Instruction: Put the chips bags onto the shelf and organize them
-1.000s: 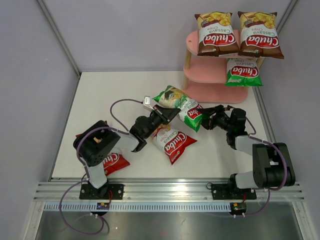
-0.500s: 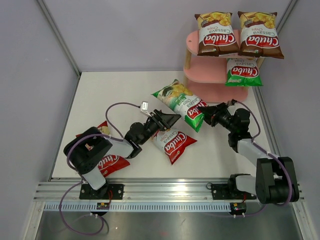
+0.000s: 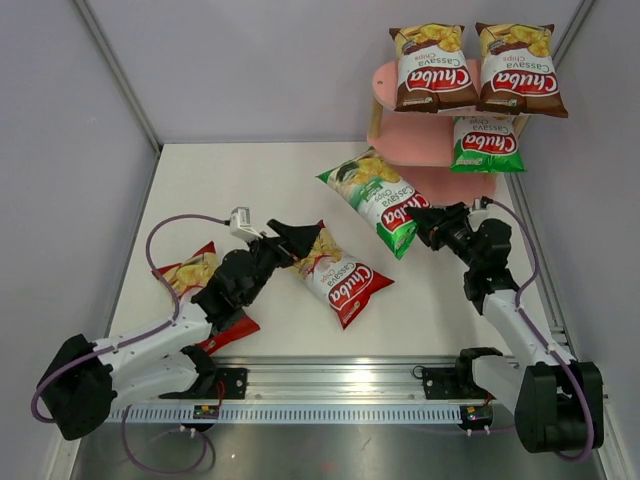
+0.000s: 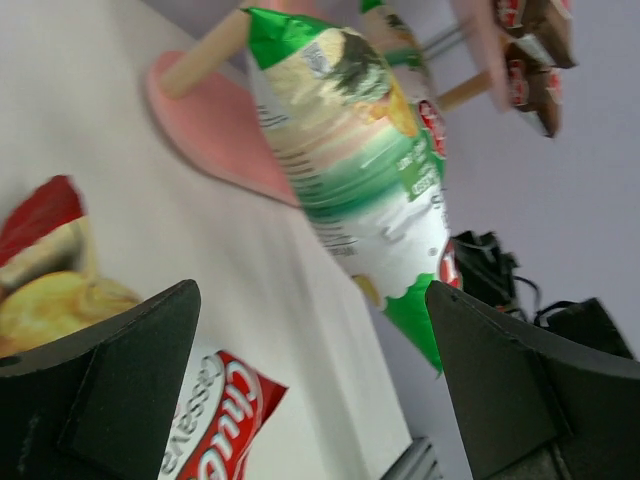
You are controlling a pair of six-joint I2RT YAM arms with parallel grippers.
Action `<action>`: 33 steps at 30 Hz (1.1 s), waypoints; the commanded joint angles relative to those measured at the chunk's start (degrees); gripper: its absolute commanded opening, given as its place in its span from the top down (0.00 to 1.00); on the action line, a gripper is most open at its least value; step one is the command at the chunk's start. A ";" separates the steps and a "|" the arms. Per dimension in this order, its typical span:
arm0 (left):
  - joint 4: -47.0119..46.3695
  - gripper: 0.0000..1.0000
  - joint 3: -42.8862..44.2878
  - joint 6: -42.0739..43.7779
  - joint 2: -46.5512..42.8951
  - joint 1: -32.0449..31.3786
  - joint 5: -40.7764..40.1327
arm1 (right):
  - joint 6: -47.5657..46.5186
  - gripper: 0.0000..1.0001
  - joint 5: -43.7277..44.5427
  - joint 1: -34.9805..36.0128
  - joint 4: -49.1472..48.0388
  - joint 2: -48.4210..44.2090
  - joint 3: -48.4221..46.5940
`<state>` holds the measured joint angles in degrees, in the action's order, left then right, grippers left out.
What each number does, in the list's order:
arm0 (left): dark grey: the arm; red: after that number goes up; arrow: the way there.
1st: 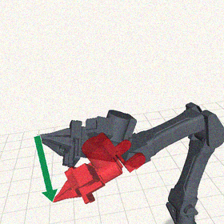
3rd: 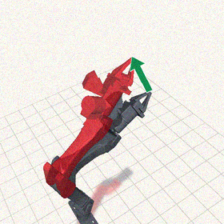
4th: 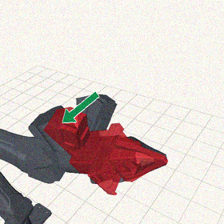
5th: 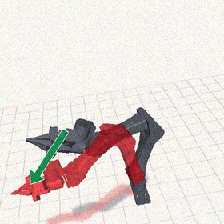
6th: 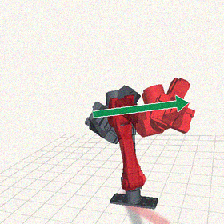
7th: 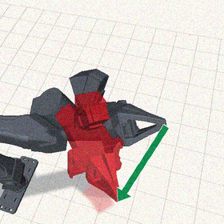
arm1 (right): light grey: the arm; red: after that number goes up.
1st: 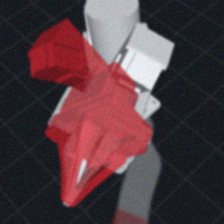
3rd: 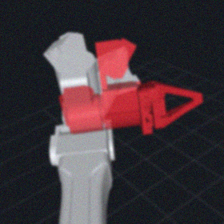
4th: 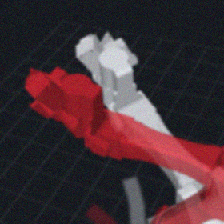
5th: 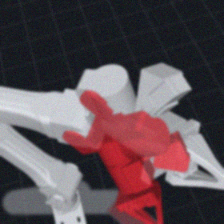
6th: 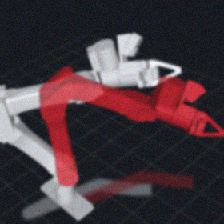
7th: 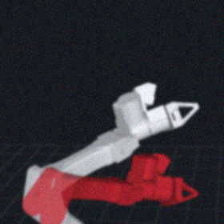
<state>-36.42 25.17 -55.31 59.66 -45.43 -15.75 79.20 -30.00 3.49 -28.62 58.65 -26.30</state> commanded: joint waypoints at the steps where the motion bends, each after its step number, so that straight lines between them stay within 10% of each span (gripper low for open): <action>1: 24.15 0.01 4.96 5.46 -6.12 -0.19 -7.80 | -4.75 0.78 6.17 0.47 4.35 -3.19 -5.68; 18: 65.14 0.01 21.05 19.71 -22.57 -0.19 -5.26 | -12.22 0.76 19.10 0.47 17.46 -2.50 -19.65; 33: 77.90 0.01 26.77 23.84 -29.77 -0.19 -3.67 | -12.49 0.75 25.69 -1.03 16.49 4.54 -26.51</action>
<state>38.52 48.84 -34.00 31.07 -45.43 -20.21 67.05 -6.98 2.85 -7.03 62.94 -48.82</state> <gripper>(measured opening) 0.988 0.299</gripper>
